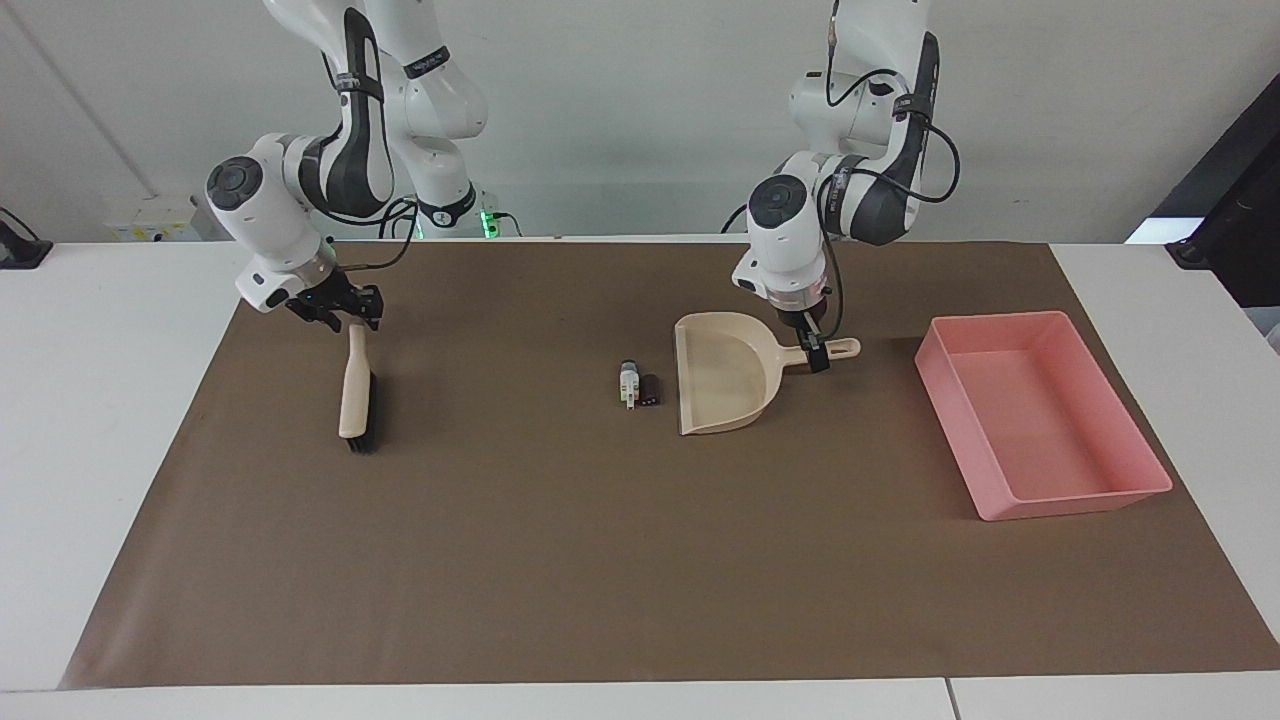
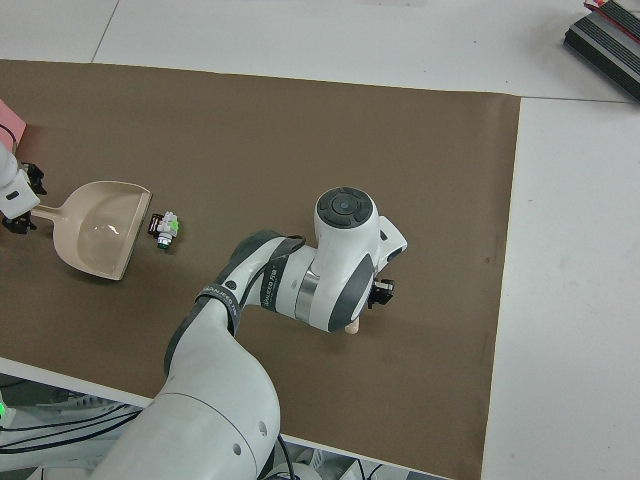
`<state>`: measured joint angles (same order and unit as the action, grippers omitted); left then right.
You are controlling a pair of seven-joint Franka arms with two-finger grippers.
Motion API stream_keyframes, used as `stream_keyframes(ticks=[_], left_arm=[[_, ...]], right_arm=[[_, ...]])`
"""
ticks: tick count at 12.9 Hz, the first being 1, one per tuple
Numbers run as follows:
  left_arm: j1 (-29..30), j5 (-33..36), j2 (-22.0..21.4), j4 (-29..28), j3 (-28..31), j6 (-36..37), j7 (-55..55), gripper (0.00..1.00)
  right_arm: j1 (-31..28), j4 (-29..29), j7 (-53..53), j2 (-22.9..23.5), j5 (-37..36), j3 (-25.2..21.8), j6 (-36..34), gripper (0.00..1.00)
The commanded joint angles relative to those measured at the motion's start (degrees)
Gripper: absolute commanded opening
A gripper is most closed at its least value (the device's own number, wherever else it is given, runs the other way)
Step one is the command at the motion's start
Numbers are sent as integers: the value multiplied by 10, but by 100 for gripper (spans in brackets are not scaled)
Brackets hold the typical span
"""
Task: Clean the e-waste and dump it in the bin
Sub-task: 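Grasp the dustpan handle with the left gripper while the right gripper reaches the brush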
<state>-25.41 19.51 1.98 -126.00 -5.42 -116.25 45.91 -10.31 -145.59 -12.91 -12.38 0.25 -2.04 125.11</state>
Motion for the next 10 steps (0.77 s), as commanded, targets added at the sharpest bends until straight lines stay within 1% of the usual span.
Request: stream_keyframes(ticks=[1, 2, 4, 8, 9, 10], left_arm=[[-10, 15, 13, -11, 8, -25, -27, 91], [-10, 18, 14, -11, 8, -30, -28, 91], [-18, 18, 22, -11, 8, -33, -37, 90], [-35, 18, 22, -11, 8, -23, -58, 84], [-43, 18, 21, -11, 9, -20, -61, 80], [-44, 19, 21, -7, 9, -12, -61, 70]], right_arm=[[-6, -15, -9, -14, 14, 4, 11, 20], [-7, -15, -8, -14, 14, 4, 11, 0], [-3, -12, -6, -12, 14, 5, 8, 0], [3, 0, 12, -9, 14, 5, -1, 0], [3, 0, 12, -9, 14, 5, -2, 0], [3, 1, 12, -10, 14, 5, -4, 0]])
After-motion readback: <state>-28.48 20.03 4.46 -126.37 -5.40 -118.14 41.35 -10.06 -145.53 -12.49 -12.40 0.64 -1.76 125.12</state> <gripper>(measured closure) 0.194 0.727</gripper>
